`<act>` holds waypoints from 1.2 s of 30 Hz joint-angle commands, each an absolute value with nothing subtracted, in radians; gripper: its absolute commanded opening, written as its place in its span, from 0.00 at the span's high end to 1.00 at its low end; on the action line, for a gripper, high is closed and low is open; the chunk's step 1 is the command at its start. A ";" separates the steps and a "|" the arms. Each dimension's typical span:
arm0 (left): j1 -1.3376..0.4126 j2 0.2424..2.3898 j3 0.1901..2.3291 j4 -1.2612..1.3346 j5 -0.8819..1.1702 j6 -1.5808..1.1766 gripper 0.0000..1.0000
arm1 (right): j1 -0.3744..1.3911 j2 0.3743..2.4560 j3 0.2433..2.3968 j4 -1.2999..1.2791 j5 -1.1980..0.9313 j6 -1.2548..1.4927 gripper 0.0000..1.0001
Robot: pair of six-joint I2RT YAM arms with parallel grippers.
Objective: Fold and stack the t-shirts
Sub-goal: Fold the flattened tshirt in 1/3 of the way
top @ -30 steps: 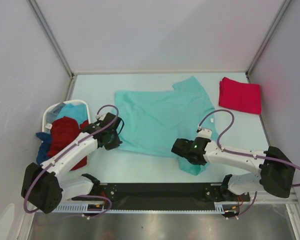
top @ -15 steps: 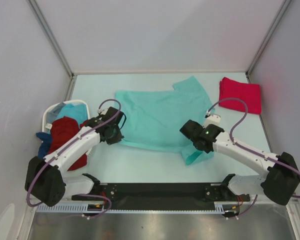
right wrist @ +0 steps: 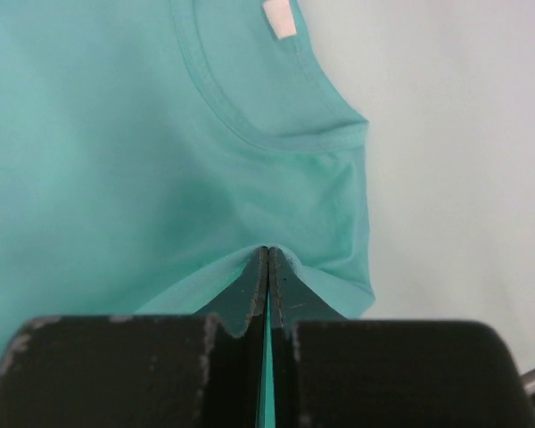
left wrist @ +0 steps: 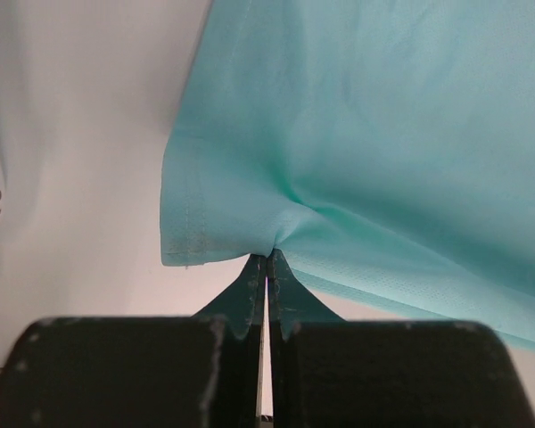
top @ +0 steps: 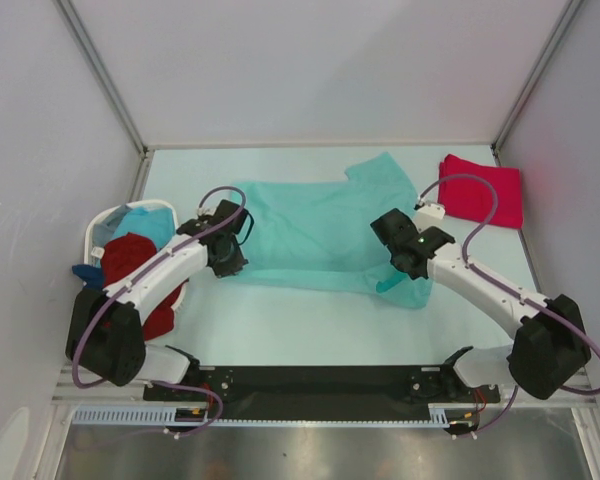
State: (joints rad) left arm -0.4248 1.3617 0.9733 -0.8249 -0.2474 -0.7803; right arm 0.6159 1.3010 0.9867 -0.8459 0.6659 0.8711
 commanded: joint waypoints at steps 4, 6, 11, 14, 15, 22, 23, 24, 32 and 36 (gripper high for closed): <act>-0.411 1.462 1.061 -0.787 -0.271 -0.755 1.00 | 0.574 1.426 1.089 -0.727 0.654 0.770 1.00; -0.410 1.492 1.086 -0.784 -0.275 -0.753 1.00 | 0.555 1.456 1.106 -0.703 0.638 0.750 1.00; -0.397 1.552 1.141 -0.782 -0.275 -0.752 1.00 | 0.517 1.511 1.138 -0.667 0.614 0.723 1.00; -0.385 1.589 1.166 -0.778 -0.276 -0.749 1.00 | 0.494 1.535 1.149 -0.647 0.603 0.707 1.00; -0.382 1.597 1.173 -0.779 -0.276 -0.750 1.00 | 0.486 1.543 1.152 -0.643 0.597 0.701 1.00; -0.361 1.669 1.215 -0.776 -0.268 -0.747 1.00 | 0.426 1.611 1.190 -0.614 0.561 0.684 1.00; -0.360 1.678 1.218 -0.775 -0.267 -0.747 1.00 | 0.417 1.630 1.196 -0.614 0.557 0.686 1.00; -0.360 1.690 1.219 -0.775 -0.265 -0.749 1.00 | 0.414 1.635 1.198 -0.611 0.549 0.686 1.00; -0.359 1.743 1.232 -0.761 -0.270 -0.753 1.00 | 0.408 1.704 1.223 -0.588 0.534 0.701 1.00; -0.357 1.769 1.258 -0.762 -0.284 -0.747 1.00 | 0.408 1.730 1.235 -0.583 0.534 0.703 1.00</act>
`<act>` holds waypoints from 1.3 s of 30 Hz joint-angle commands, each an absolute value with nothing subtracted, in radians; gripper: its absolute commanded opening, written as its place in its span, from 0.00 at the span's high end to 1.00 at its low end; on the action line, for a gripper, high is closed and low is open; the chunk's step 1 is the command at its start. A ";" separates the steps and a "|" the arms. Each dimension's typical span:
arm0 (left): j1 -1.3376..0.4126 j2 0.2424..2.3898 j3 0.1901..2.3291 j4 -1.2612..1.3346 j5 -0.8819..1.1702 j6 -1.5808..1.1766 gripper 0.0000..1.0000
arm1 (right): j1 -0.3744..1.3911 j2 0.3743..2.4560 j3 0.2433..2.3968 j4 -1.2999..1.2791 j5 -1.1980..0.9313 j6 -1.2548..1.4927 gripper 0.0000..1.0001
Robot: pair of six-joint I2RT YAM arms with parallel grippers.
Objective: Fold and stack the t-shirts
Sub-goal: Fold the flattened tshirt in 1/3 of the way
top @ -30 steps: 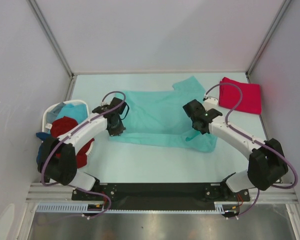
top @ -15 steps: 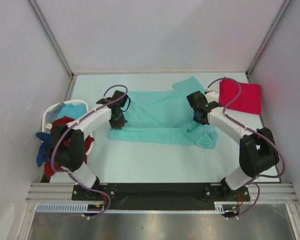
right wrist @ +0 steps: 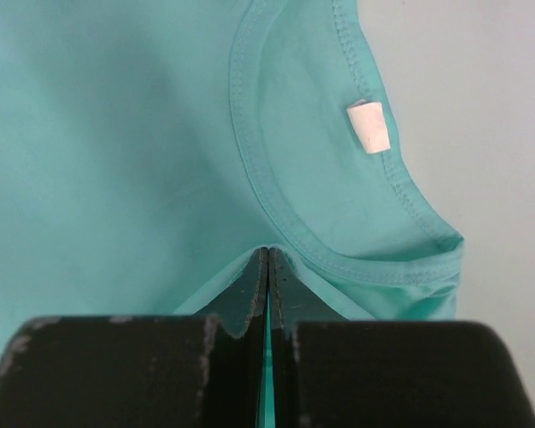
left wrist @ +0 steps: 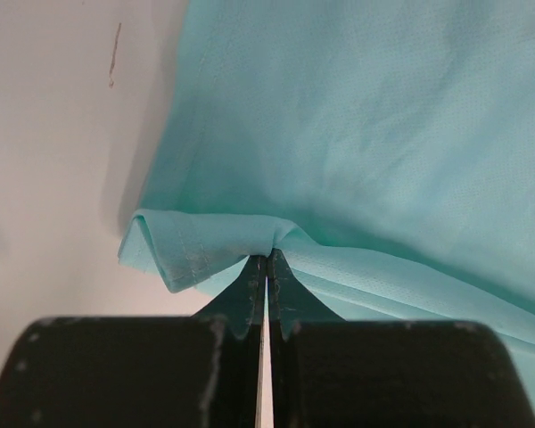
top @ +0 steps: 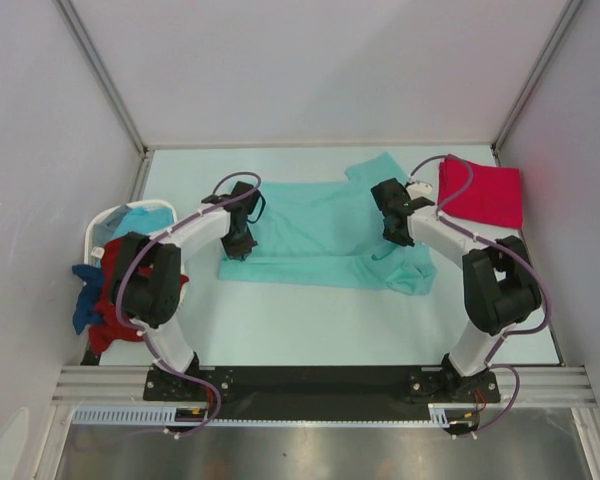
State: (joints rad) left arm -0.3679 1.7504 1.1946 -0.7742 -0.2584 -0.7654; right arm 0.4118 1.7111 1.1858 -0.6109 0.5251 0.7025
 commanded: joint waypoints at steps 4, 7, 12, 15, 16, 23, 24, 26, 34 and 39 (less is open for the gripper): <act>-0.356 1.798 1.292 -0.767 -0.299 -0.739 1.00 | 0.408 1.758 1.241 -0.580 0.534 0.704 1.00; -0.356 1.824 1.322 -0.773 -0.308 -0.733 1.00 | 0.403 1.773 1.239 -0.578 0.535 0.703 1.00; -0.354 1.861 1.359 -0.787 -0.302 -0.735 0.89 | 0.390 1.799 1.244 -0.571 0.528 0.700 1.00; -0.354 1.856 1.359 -0.790 -0.304 -0.741 0.67 | 0.388 1.805 1.246 -0.572 0.515 0.698 0.93; -0.354 1.850 1.353 -0.793 -0.307 -0.741 0.59 | 0.387 1.805 1.243 -0.572 0.515 0.699 0.82; -0.359 1.758 1.344 -0.787 -0.345 -0.736 0.00 | 0.387 1.749 1.247 -0.571 0.529 0.699 0.46; -0.360 1.743 1.345 -0.788 -0.356 -0.730 0.00 | 0.391 1.726 1.258 -0.578 0.532 0.695 0.43; -0.365 1.698 1.354 -0.793 -0.367 -0.727 0.00 | 0.396 1.703 1.269 -0.586 0.549 0.690 0.35; -0.405 1.565 1.298 -0.805 -0.345 -0.749 0.00 | 0.460 1.551 1.282 -0.663 0.594 0.695 0.28; -0.466 1.487 1.204 -0.804 -0.331 -0.781 0.00 | 0.618 1.431 1.178 -0.748 0.612 0.774 0.45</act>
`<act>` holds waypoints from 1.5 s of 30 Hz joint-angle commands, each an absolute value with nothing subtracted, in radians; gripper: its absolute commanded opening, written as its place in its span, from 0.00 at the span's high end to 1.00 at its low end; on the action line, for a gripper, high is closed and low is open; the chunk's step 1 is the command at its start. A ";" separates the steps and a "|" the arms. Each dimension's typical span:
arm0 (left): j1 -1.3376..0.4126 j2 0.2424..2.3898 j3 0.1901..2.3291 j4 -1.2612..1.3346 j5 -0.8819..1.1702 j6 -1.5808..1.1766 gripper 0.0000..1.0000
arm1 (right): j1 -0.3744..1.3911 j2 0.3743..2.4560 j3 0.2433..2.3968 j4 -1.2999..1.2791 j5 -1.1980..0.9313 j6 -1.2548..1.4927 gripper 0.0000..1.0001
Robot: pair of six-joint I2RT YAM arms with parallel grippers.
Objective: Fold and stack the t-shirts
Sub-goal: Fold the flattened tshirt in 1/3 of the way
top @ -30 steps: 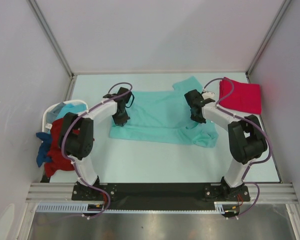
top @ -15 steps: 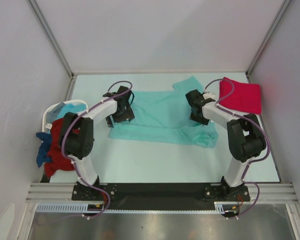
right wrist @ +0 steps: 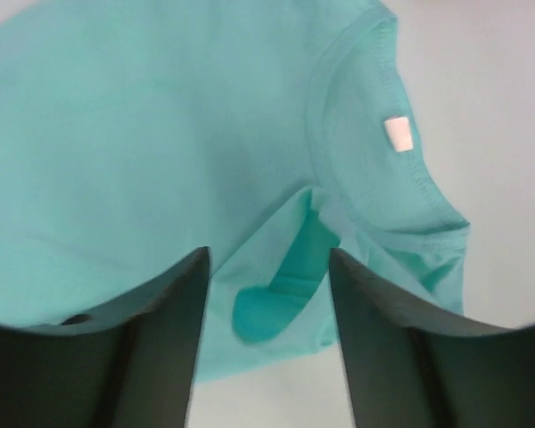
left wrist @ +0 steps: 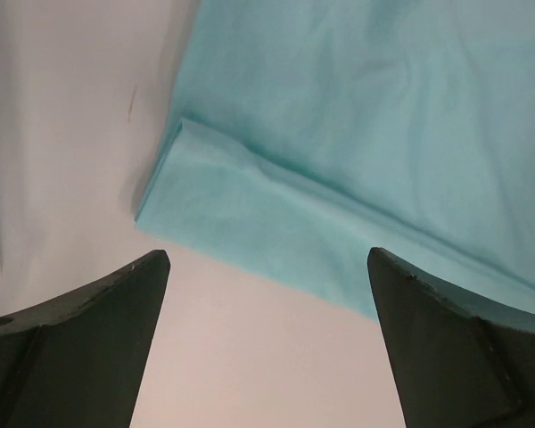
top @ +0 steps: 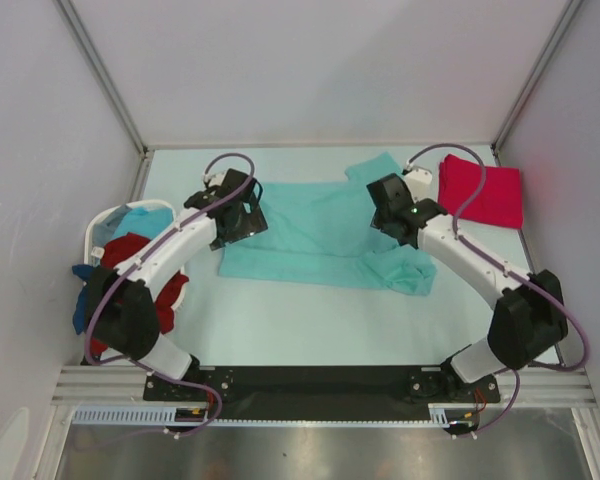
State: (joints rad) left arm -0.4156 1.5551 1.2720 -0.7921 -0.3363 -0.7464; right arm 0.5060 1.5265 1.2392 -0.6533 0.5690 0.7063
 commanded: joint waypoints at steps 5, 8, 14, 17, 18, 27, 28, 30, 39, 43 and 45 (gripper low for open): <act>-0.546 1.418 1.105 -0.804 -0.363 -0.796 0.01 | 0.778 1.329 1.065 -0.865 0.655 0.932 0.56; -0.557 1.388 1.059 -0.798 -0.364 -0.799 0.01 | 0.825 1.278 1.002 -0.910 0.663 1.012 0.59; -0.557 1.429 1.045 -0.773 -0.362 -0.778 0.01 | 0.792 1.315 0.960 -0.859 0.667 1.011 0.60; -0.557 1.468 1.072 -0.765 -0.357 -0.769 0.00 | 0.756 1.373 0.972 -0.799 0.637 0.965 0.60; -0.557 1.495 1.080 -0.767 -0.356 -0.767 0.01 | 0.752 1.388 0.979 -0.792 0.632 0.959 0.60; -0.552 1.614 1.123 -0.723 -0.341 -0.746 0.02 | 0.724 1.520 1.048 -0.733 0.614 0.900 0.61; -0.552 1.630 1.124 -0.721 -0.336 -0.746 0.02 | 0.718 1.528 1.051 -0.730 0.612 0.897 0.61; -0.549 1.643 1.123 -0.712 -0.327 -0.745 0.02 | 0.694 1.549 1.057 -0.723 0.607 0.887 0.61; -0.520 1.709 1.141 -0.699 -0.287 -0.735 0.02 | 0.623 1.598 1.104 -0.689 0.586 0.822 0.60; -0.520 1.729 1.149 -0.701 -0.285 -0.733 0.03 | 0.623 1.611 1.112 -0.686 0.584 0.818 0.60; -0.520 1.750 1.149 -0.699 -0.275 -0.727 0.05 | 0.621 1.615 1.112 -0.686 0.581 0.816 0.61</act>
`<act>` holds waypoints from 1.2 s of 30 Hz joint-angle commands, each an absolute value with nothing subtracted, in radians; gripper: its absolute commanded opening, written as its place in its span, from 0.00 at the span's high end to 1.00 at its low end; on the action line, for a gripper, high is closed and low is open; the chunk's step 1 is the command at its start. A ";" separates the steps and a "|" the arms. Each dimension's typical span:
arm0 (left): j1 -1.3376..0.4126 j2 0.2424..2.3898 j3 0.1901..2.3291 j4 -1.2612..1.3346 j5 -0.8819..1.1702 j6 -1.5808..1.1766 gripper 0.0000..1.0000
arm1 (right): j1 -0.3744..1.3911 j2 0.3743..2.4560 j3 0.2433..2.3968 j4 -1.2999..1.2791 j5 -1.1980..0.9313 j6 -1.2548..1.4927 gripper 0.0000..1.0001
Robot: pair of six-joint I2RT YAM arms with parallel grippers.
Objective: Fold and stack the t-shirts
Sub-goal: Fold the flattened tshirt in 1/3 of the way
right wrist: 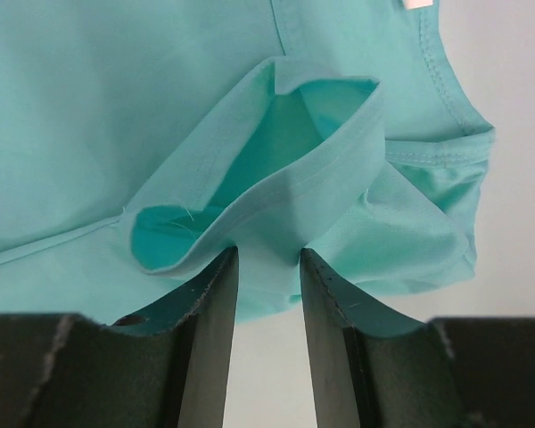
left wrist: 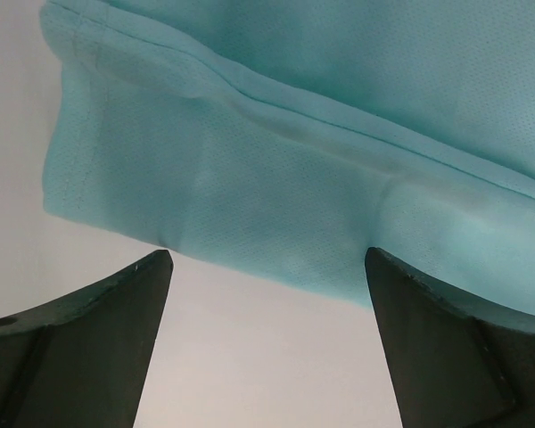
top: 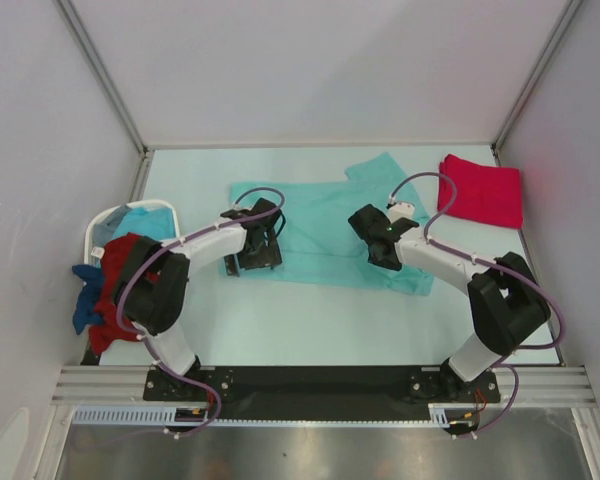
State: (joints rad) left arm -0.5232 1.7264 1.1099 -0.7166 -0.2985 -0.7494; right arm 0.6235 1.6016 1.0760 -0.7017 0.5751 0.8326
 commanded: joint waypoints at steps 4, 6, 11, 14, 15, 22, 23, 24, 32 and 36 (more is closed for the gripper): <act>-0.512 1.795 1.150 -0.693 -0.244 -0.730 0.08 | 0.611 1.635 1.117 -0.680 0.577 0.808 0.60; -0.511 1.807 1.144 -0.692 -0.232 -0.735 0.10 | 0.603 1.640 1.124 -0.681 0.577 0.805 0.60; -0.512 1.807 1.123 -0.681 -0.219 -0.744 0.11 | 0.551 1.683 1.173 -0.673 0.572 0.775 0.62; -0.511 1.801 1.109 -0.680 -0.215 -0.746 0.12 | 0.519 1.724 1.222 -0.672 0.569 0.762 0.63; -0.512 1.798 1.105 -0.675 -0.213 -0.747 0.12 | 0.511 1.735 1.238 -0.675 0.568 0.758 0.64; -0.512 1.769 1.072 -0.670 -0.213 -0.744 0.13 | 0.479 1.836 1.342 -0.672 0.563 0.729 0.64; -0.511 1.763 1.068 -0.667 -0.215 -0.742 0.13 | 0.476 1.850 1.354 -0.669 0.564 0.726 0.64; -0.511 1.761 1.066 -0.666 -0.215 -0.741 0.13 | 0.469 1.873 1.367 -0.667 0.568 0.712 0.64; -0.511 1.726 1.052 -0.666 -0.215 -0.733 0.14 | 0.468 1.784 1.490 -0.716 0.627 0.663 0.66; -0.511 1.710 1.048 -0.654 -0.209 -0.729 0.13 | 0.534 1.599 1.409 -0.781 0.643 0.701 0.68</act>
